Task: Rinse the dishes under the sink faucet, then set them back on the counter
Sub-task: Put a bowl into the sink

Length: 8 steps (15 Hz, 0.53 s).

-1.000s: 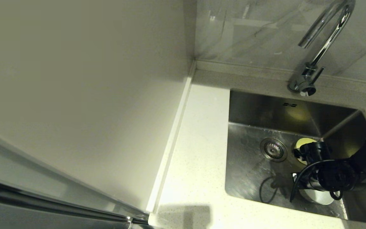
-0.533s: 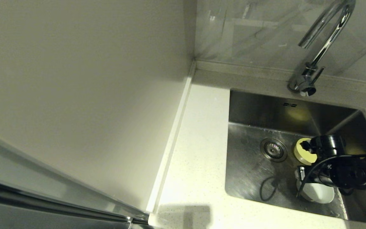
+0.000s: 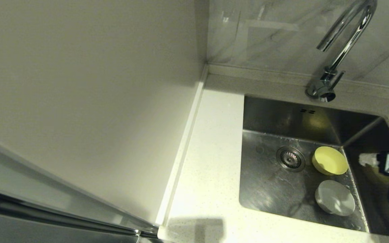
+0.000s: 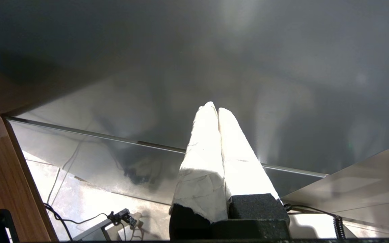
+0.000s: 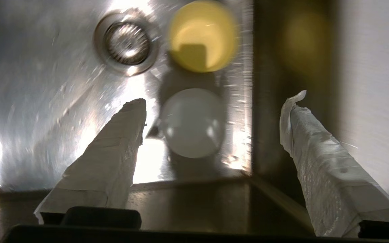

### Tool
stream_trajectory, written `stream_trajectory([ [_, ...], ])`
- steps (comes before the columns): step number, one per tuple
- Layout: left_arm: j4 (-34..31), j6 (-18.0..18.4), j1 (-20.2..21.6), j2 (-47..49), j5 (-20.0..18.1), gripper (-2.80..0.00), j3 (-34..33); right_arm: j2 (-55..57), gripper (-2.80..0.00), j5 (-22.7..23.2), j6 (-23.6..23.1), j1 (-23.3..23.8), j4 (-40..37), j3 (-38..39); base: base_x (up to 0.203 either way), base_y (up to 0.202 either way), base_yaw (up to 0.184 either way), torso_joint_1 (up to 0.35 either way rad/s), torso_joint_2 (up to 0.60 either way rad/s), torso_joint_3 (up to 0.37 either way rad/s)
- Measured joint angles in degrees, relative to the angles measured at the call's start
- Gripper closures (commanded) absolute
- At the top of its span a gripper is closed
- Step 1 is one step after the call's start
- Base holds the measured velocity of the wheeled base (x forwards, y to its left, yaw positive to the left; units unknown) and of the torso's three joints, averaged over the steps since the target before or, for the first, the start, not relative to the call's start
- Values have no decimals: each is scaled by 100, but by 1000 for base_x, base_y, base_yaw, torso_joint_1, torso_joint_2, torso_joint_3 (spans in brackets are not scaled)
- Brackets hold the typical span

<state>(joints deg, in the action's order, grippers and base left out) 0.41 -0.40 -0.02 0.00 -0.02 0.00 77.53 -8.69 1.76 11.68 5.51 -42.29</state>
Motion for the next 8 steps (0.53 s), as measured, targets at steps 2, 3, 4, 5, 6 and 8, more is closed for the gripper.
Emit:
stream_trajectory([
  [2,0,-2,0,0,0,0,0,-483,-280,830,10,1046,-1147,-588,0,0,0,0,0,0],
  [3,0,-1,-2,0,0,0,0,-614,-280,1347,13,1587,-1773,-869,0,0,0,0,0,0],
  [4,0,-1,0,0,2,0,0,-690,-280,1882,15,2065,-2397,-1111,0,0,0,0,0,0],
  [5,0,-2,0,0,2,0,0,-695,-280,2303,17,2394,-2903,-1277,0,0,0,0,0,0],
  [6,0,0,0,0,2,0,0,-659,-280,2592,20,2665,-3284,-1387,0,0,0,0,0,0],
  [8,0,-1,-2,0,2,0,0,-542,-280,2666,18,3046,-3537,-1497,0,0,0,0,0,0],
])
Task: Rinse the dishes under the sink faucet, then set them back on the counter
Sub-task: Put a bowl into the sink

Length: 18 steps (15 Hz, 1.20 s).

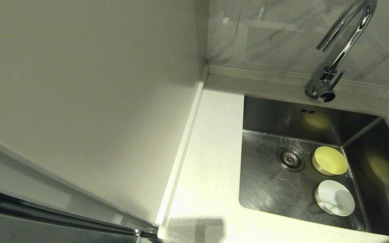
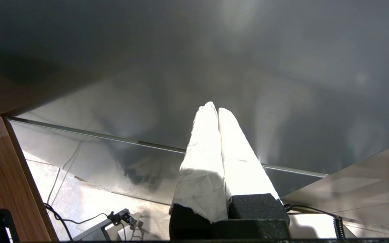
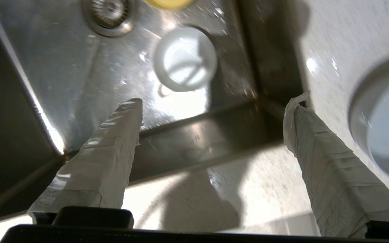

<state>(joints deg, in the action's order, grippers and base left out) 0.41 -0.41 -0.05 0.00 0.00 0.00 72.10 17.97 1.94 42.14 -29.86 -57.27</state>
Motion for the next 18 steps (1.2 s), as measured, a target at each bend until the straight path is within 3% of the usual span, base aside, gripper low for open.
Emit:
stream_trajectory([
  [8,0,-1,2,0,0,0,0,830,-280,-244,-201,995,-235,-382,0,0,0,0,0,0],
  [12,2,1,5,0,0,0,0,1311,-280,-394,-459,1487,178,-442,0,0,0,0,0,0],
  [18,0,1,5,0,0,0,0,1988,-280,-787,-648,1722,246,-386,0,0,0,0,0,0],
])
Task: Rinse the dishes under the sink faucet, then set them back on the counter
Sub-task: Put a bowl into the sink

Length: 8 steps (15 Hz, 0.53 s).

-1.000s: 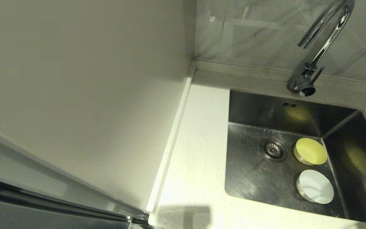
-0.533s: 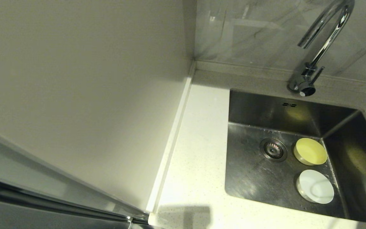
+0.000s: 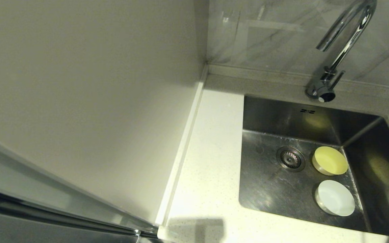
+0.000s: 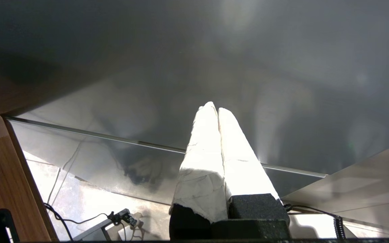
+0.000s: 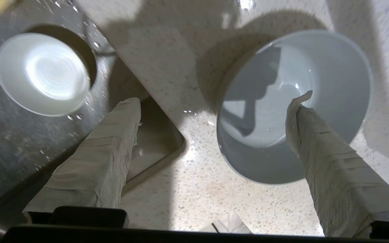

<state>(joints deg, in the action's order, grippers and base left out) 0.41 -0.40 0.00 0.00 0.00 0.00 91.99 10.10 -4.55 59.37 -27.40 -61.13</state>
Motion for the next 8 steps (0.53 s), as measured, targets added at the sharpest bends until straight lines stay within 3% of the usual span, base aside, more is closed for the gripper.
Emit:
stream_trajectory([
  [8,0,-3,-5,0,0,0,0,481,-280,-75,-165,22,53,248,0,0,0,0,0,0],
])
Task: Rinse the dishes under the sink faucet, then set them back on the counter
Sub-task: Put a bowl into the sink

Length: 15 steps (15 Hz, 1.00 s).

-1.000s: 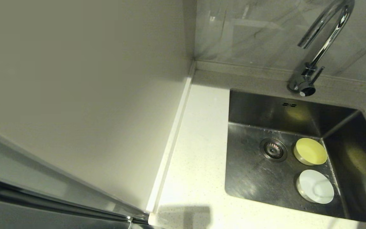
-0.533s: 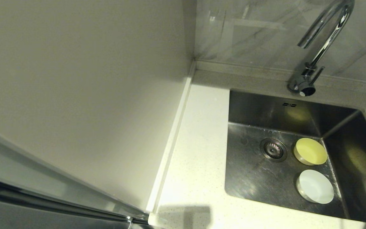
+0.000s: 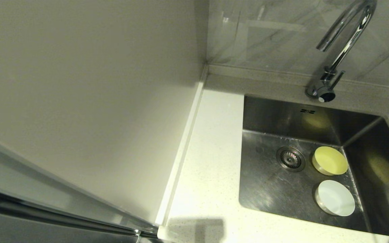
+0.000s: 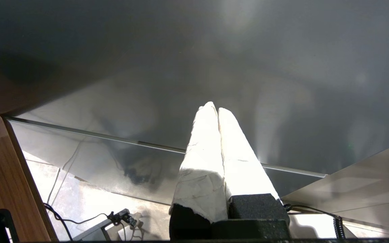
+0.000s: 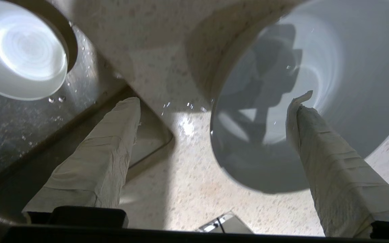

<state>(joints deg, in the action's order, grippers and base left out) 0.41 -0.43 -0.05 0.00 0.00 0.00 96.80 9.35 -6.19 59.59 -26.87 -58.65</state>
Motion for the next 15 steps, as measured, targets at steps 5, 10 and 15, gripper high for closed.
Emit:
stream_trajectory([
  [5,2,-3,2,0,0,0,0,83,0,-14,-118,9,267,118,0,0,0,0,0,0],
  [10,2,2,5,0,0,0,0,31,0,8,-189,37,267,234,0,0,0,0,0,0],
  [15,0,3,5,0,0,0,0,-259,0,333,-803,-26,267,450,0,0,0,0,0,0],
])
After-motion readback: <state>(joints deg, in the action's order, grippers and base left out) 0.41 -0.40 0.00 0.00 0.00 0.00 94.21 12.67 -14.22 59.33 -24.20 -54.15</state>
